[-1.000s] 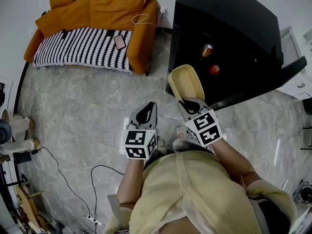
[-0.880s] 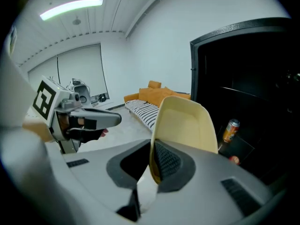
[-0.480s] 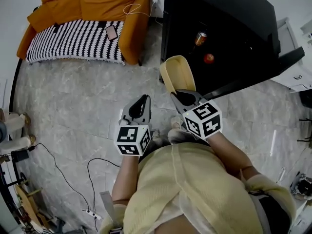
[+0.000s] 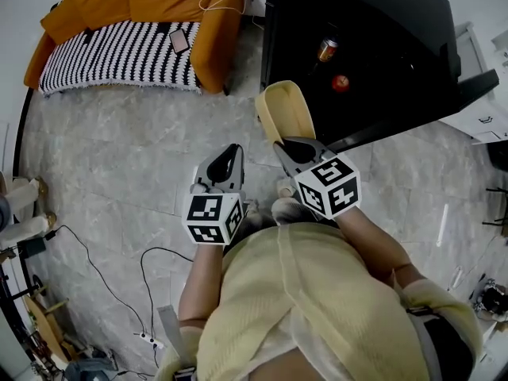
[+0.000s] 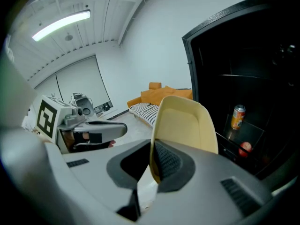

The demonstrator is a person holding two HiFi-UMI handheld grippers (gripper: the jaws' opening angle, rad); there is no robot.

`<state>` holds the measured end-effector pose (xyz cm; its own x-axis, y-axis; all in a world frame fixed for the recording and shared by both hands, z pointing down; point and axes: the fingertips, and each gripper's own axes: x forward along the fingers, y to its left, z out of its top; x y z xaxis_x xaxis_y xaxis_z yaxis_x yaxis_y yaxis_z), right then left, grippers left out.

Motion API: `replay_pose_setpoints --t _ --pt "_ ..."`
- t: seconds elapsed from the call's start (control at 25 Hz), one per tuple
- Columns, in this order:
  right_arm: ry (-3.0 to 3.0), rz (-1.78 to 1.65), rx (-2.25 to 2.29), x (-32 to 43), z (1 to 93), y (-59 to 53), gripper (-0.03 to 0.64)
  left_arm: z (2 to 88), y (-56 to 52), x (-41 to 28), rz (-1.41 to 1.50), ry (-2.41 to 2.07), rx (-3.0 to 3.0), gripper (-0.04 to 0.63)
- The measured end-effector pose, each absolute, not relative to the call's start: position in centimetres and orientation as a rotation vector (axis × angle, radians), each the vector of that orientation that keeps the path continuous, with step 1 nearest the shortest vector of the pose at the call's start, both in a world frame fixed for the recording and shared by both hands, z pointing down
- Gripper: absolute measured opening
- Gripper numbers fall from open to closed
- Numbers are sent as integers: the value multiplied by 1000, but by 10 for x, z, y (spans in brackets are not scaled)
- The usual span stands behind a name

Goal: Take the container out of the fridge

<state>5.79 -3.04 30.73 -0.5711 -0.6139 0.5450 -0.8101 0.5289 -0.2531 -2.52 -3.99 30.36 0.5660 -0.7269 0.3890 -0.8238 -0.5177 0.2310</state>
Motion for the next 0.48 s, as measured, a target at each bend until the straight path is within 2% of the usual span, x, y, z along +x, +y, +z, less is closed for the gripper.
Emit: replay_pose_setpoints --t 0.48 --pt "-2362 734 1151 58 318 -20 40 311 -36 -21 355 -1235 2405 40"
